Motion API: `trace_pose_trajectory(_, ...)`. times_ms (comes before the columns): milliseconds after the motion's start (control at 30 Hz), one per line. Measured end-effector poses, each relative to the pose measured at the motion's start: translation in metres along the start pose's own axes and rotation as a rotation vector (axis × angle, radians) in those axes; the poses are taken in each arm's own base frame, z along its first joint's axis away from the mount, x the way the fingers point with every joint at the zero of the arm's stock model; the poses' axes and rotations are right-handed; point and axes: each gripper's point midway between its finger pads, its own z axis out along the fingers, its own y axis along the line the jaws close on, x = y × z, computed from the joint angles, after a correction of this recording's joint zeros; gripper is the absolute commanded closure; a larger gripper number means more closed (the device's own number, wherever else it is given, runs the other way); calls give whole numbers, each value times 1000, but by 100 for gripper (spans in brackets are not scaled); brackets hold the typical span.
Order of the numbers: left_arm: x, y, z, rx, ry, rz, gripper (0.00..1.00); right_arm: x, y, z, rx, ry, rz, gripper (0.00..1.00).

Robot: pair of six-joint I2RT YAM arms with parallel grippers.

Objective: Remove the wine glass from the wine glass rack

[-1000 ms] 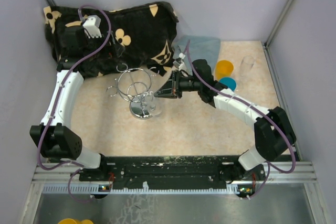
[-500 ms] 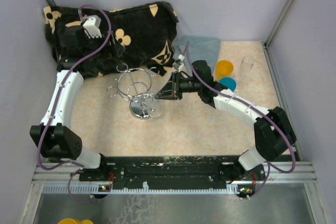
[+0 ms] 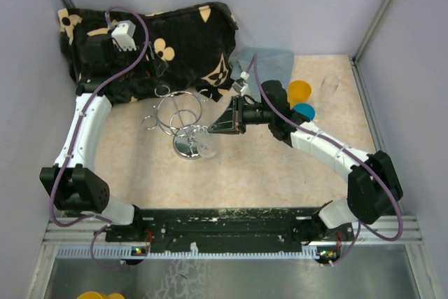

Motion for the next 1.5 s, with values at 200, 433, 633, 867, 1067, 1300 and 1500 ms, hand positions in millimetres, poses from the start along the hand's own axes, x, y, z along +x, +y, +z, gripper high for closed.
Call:
trace_pose_trajectory(200, 2, 0, 2, 6, 8, -3, 0, 2, 1, -1, 1, 5, 4, 100)
trace_pose_trajectory(433, 3, -3, 2, 25, 11, -6, 1, 12, -7, -7, 29, 15, 28, 100)
trace_pose_trajectory(633, 0, -17, 1, 97, 19, -23, 0, 17, 2, -21, 36, -16, 13, 100)
trace_pose_trajectory(867, -22, -62, -6, 249, -2, -23, 0, 1, 9, -46, 48, -102, -9, 100)
trace_pose_trajectory(1067, -13, -135, -16, 462, 43, -4, 0, -18, -4, -69, 99, -179, 2, 100)
trace_pose_trajectory(1300, 16, -187, -35, 676, 158, -84, 1, -32, -15, -96, 153, -252, 21, 100)
trace_pose_trajectory(1500, 29, -212, -48, 784, 236, -151, 3, -39, -12, -111, 162, -301, -1, 100)
